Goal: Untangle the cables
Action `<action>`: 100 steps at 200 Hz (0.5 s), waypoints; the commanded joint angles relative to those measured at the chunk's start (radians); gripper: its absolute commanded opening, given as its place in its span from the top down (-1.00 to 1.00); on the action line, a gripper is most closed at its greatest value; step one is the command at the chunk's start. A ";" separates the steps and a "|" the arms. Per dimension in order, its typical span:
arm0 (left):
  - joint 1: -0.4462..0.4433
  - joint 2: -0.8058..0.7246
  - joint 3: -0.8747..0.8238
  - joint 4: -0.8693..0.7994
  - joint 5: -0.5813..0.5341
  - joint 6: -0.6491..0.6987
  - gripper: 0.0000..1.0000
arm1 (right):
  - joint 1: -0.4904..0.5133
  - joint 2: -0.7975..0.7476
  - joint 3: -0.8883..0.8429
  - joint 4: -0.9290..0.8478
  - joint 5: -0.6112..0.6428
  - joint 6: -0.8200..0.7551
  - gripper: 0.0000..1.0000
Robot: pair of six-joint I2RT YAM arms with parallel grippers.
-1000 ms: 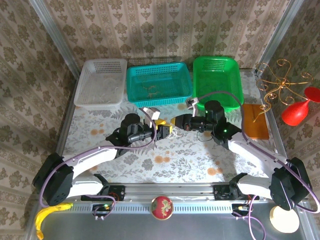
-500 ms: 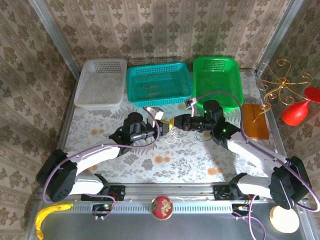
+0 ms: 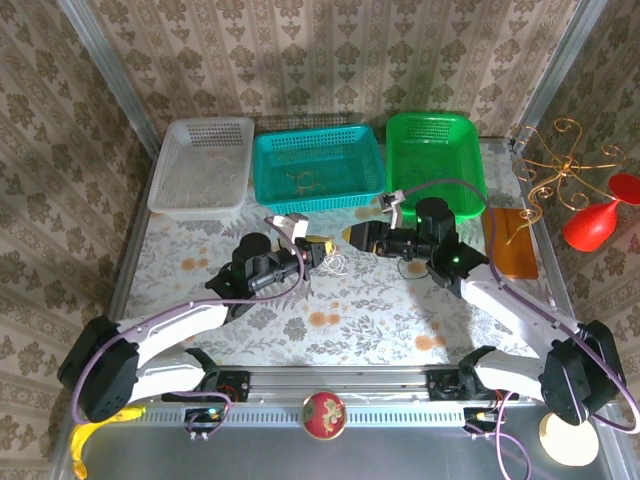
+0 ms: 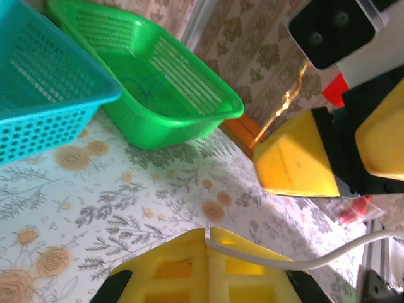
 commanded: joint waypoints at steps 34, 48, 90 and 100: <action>0.015 -0.049 -0.012 -0.003 -0.095 -0.081 1.00 | 0.035 -0.039 -0.043 0.024 0.050 0.009 -0.07; 0.013 -0.049 -0.012 0.007 -0.088 -0.087 1.00 | 0.057 -0.024 -0.035 0.030 0.056 0.010 0.00; 0.015 -0.047 -0.008 0.000 -0.092 -0.092 1.00 | 0.121 0.009 0.000 0.046 0.066 0.002 -0.02; 0.014 -0.047 -0.008 -0.002 -0.098 -0.098 1.00 | 0.134 0.009 0.010 0.033 0.076 -0.010 -0.05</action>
